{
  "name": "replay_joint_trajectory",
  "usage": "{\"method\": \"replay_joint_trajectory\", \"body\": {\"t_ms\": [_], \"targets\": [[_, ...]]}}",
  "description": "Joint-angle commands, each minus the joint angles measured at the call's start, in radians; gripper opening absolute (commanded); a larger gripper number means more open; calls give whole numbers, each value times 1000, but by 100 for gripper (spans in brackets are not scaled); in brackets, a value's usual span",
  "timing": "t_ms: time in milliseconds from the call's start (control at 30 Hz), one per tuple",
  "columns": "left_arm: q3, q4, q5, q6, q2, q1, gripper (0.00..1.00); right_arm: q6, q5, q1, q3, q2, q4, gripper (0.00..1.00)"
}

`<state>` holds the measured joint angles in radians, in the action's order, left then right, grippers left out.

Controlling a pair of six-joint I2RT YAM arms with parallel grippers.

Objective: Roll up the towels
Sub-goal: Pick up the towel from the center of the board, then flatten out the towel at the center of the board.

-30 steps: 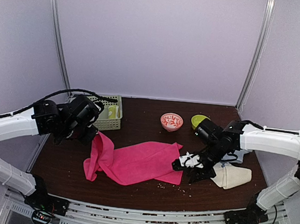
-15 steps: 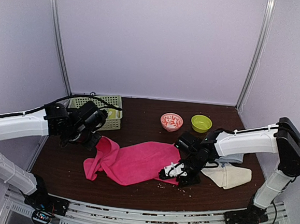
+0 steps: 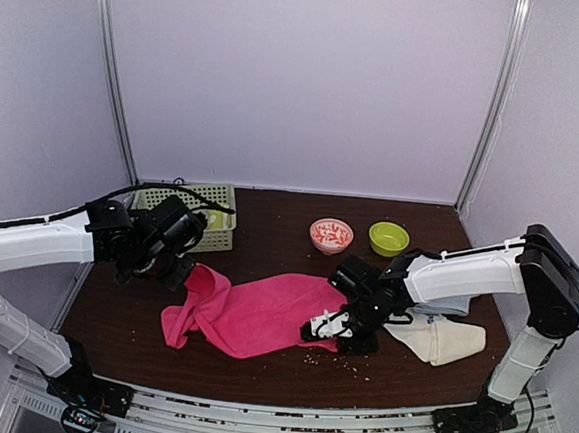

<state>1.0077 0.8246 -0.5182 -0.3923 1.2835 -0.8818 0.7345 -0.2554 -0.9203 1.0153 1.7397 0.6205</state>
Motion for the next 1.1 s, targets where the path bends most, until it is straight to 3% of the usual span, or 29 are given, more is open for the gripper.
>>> {"method": "replay_joint_trajectory", "body": {"t_ms": [0, 300, 633, 1067], "targets": [[-3, -31, -3, -3, -12, 20, 0, -44, 138, -2, 7, 1, -10, 4], [84, 8, -57, 26, -48, 98, 0, -98, 154, 111, 232, -242, 56, 0], [280, 134, -226, 23, -104, 149, 0, -231, 109, 360, 537, -306, 15, 0], [474, 233, -305, 70, -216, 151, 0, -285, 151, 480, 632, -422, -49, 0]]}}
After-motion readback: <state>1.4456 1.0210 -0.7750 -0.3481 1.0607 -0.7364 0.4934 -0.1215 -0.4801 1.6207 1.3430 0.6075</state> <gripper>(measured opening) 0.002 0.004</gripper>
